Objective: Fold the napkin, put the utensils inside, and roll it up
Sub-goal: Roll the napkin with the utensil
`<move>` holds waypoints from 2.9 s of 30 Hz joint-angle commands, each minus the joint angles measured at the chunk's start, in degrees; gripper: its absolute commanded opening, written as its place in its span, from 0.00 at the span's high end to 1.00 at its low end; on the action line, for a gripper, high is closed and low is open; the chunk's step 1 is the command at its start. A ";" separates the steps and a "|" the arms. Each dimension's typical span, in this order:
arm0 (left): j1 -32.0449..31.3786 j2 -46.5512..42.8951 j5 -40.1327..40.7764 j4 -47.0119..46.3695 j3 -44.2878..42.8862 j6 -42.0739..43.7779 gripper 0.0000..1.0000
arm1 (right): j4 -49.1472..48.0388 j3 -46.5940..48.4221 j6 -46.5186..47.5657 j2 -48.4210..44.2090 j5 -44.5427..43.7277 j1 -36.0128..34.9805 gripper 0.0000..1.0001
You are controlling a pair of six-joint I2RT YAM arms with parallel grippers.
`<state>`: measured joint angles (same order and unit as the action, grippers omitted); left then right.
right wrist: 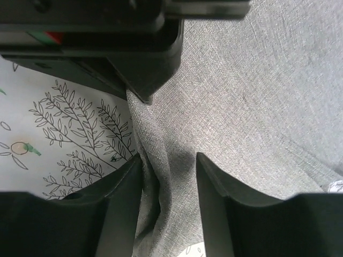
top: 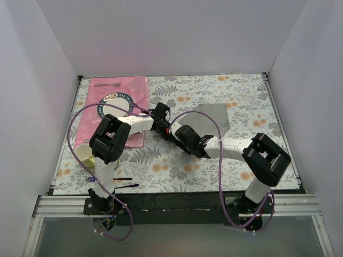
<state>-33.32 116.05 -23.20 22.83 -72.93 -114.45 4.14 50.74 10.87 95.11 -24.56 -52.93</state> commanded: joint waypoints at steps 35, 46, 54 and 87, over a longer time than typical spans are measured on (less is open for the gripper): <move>1.42 -15.50 8.08 11.27 -2.23 18.04 0.40 | 4.82 2.78 -10.26 12.55 64.72 30.16 0.99; 1.59 -8.84 4.13 2.15 -0.46 9.43 0.22 | 5.61 4.01 -10.43 13.08 63.76 31.57 0.99; 1.86 -3.37 4.39 -0.68 -1.35 5.39 0.23 | 6.49 4.10 -10.17 11.86 61.47 31.40 0.92; 3.79 -3.29 0.18 5.83 -3.54 6.44 1.00 | 3.97 7.63 0.81 -1.68 9.45 3.54 0.29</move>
<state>-29.80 113.19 -20.08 27.27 -75.29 -106.56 14.20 59.11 9.72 93.25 -3.51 -46.33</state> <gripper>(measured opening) 0.052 0.707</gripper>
